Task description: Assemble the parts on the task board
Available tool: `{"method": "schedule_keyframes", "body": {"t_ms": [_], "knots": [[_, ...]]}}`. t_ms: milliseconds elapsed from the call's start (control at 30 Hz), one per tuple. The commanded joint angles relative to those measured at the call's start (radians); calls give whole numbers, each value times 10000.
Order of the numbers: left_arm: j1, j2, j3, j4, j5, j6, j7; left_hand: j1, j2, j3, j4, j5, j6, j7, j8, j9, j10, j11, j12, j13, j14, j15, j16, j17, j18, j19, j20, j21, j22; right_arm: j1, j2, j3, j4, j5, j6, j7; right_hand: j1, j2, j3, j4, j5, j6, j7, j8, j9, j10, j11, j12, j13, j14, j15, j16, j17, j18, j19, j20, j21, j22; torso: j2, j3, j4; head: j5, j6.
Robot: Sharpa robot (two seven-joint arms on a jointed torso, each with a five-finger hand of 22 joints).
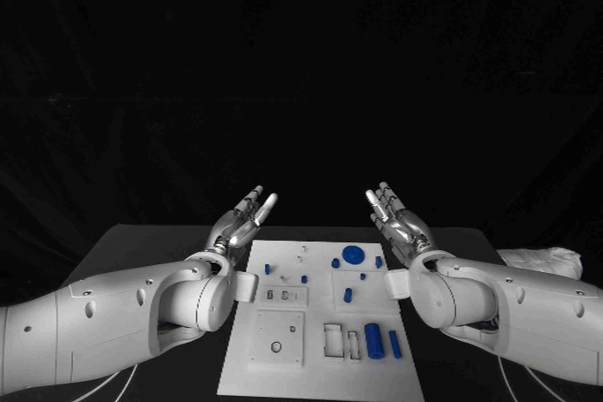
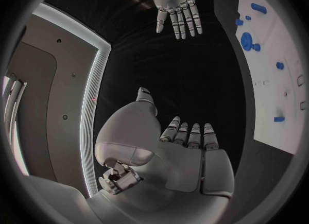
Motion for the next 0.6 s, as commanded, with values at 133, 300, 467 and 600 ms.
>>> {"method": "schedule_keyframes", "body": {"t_ms": [133,300,467,600], "knots": [[216,7,-207,43,597,1575,626,390,-1,-11,138,-49,214,36,61,-11,-4,-68,-34,-11,-7,-604,-36,-17,94,-1,87,-37,-269,219,-36,-246,-6,730,1960,337,558,34,-173,96,-276,218,371,67,49,-2,1110,-36,-13,-1,688,-29,-12,219,1,1444,-49,-11,1,-2,-2,0,2],[223,-103,-220,55,501,2402,514,512,57,123,127,53,68,248,43,-28,-4,280,-34,-11,-7,-53,-36,-17,91,25,664,-9,-245,256,-455,-335,-108,-664,3901,-164,993,-233,-64,-13,-207,1111,900,347,267,44,1771,100,142,191,1488,205,218,253,275,2553,216,164,-29,-14,76,194,-287],[229,-220,-219,122,227,2712,405,1006,157,246,121,652,274,505,76,0,49,611,-15,9,4,573,-20,-7,166,289,1565,211,-93,262,-684,-343,25,-1739,3782,-239,2816,-256,612,-1130,2731,4998,1767,2507,1438,1903,2474,2445,1598,3650,1683,2536,2053,255,3838,2508,2182,1112,-9,-21,102,169,-451],[288,-338,-214,174,-179,2911,288,1655,309,302,116,1353,645,808,131,42,215,851,36,66,327,817,335,154,189,856,1863,622,129,428,-918,-345,175,-3316,3543,-478,4528,-400,1802,-2357,4938,5482,2143,3713,2011,2924,2708,4360,2499,5906,1608,4090,2880,260,6534,1988,3398,1581,68,-28,147,78,-706]]}}
